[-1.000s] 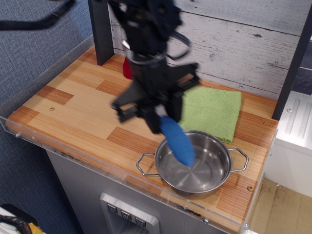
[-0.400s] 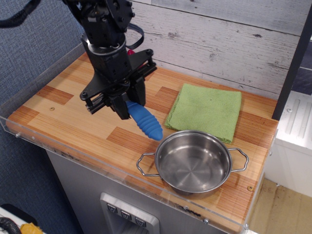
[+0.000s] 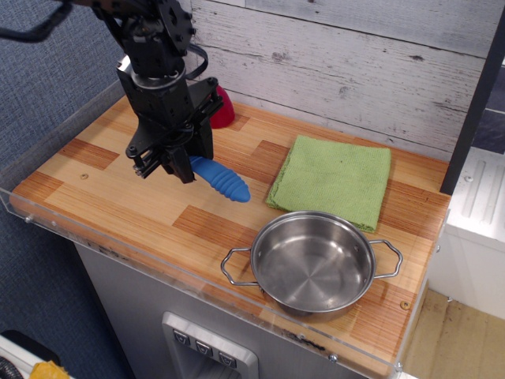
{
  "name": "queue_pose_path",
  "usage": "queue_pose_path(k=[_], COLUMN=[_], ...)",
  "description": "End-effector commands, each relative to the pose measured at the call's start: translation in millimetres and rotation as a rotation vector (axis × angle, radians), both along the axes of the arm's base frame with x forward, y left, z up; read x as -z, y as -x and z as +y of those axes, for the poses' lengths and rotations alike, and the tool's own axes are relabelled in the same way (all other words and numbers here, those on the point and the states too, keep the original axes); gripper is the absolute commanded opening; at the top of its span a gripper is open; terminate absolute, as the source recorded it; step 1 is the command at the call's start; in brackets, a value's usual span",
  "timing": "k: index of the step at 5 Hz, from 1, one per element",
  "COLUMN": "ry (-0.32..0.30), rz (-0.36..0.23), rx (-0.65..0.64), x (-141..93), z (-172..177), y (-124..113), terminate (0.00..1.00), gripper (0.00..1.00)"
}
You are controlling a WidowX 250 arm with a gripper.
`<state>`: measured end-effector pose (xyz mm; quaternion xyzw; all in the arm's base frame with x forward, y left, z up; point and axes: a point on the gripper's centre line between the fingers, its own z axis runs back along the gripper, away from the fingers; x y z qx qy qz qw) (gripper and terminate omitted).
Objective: Pick up the blue fork from pot and put it on the table
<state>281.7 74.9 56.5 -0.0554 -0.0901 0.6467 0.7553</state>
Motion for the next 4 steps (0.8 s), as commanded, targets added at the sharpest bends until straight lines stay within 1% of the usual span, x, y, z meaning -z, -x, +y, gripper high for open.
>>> queue_pose_path(k=[1,2,3,4], ry=[-0.076,-0.091,-0.097,-0.144], rz=[-0.023,-0.041,-0.036,-0.008], rx=[-0.110,-0.174,-0.210,-0.207], x=[3,9,18,22], z=[35,45,56,62], y=[-19,-27,-36,-39], terminate=[0.00,0.00,0.00,0.00], gripper=[0.00,0.00,0.00,0.00])
